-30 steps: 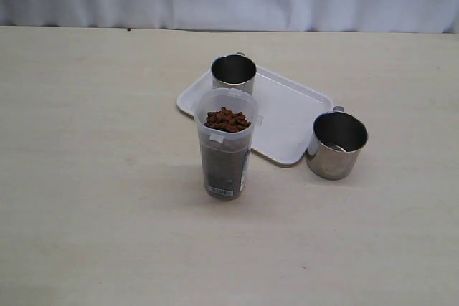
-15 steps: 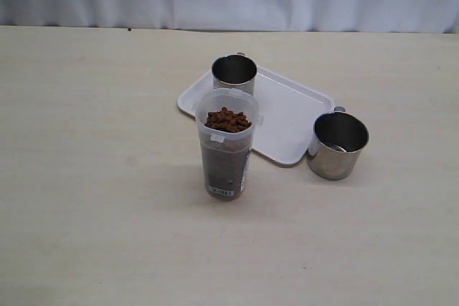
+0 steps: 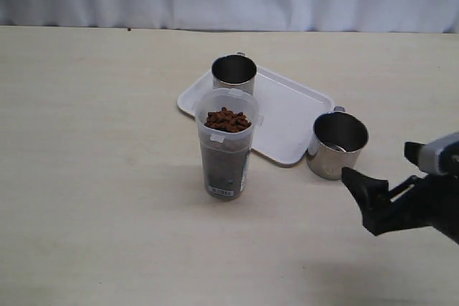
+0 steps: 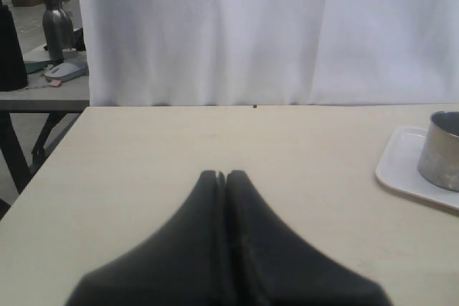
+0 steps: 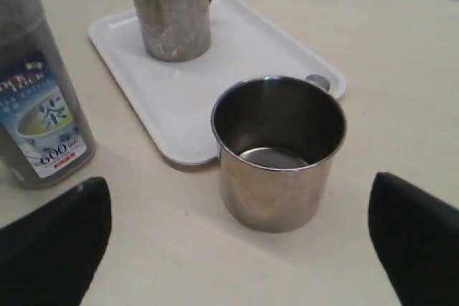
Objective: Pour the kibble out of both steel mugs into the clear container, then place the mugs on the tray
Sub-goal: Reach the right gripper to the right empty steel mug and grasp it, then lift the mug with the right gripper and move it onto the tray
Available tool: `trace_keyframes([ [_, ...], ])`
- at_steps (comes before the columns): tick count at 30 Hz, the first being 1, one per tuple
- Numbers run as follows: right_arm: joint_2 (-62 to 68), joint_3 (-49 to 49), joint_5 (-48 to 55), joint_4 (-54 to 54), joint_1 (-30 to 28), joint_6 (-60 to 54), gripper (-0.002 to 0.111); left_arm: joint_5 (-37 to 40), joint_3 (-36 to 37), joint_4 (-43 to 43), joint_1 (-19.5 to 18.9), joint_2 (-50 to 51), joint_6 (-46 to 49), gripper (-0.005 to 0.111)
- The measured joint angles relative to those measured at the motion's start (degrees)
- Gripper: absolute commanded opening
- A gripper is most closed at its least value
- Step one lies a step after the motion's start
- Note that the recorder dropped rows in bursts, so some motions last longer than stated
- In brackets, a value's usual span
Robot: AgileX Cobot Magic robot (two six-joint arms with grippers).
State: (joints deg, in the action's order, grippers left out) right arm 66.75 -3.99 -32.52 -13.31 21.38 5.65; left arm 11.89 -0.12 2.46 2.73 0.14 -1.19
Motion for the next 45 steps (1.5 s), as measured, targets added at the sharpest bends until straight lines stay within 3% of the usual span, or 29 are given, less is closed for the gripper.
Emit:
trace_keyframes([
  [10,23.66,-13.59,-0.84,2.23,0.49,-3.18,0.110,0.00,0.00,0.00,0.00,0.00,0.00,0.000],
  [32,35.13,-19.72,-2.26,5.39,0.49,-5.97,0.107,0.00,0.00,0.00,0.00,0.00,0.00,0.000],
  [34,35.13,-19.72,-2.52,6.72,0.53,-5.97,0.097,0.00,0.00,0.00,0.00,0.00,0.00,0.000],
  [35,35.13,-19.72,-2.52,7.19,0.53,-6.08,0.081,0.00,0.00,0.00,0.00,0.00,0.00,0.000],
  [38,35.13,-19.72,-2.64,8.82,0.53,-6.17,0.054,0.00,0.00,0.00,0.00,0.00,0.00,0.000],
  [41,35.13,-19.72,-2.64,9.10,0.53,-6.42,0.009,0.00,0.00,0.00,0.00,0.00,0.00,0.000],
  [45,33.98,-19.72,-1.27,9.20,0.53,-6.54,0.005,0.00,0.00,0.00,0.00,0.00,0.00,0.000],
])
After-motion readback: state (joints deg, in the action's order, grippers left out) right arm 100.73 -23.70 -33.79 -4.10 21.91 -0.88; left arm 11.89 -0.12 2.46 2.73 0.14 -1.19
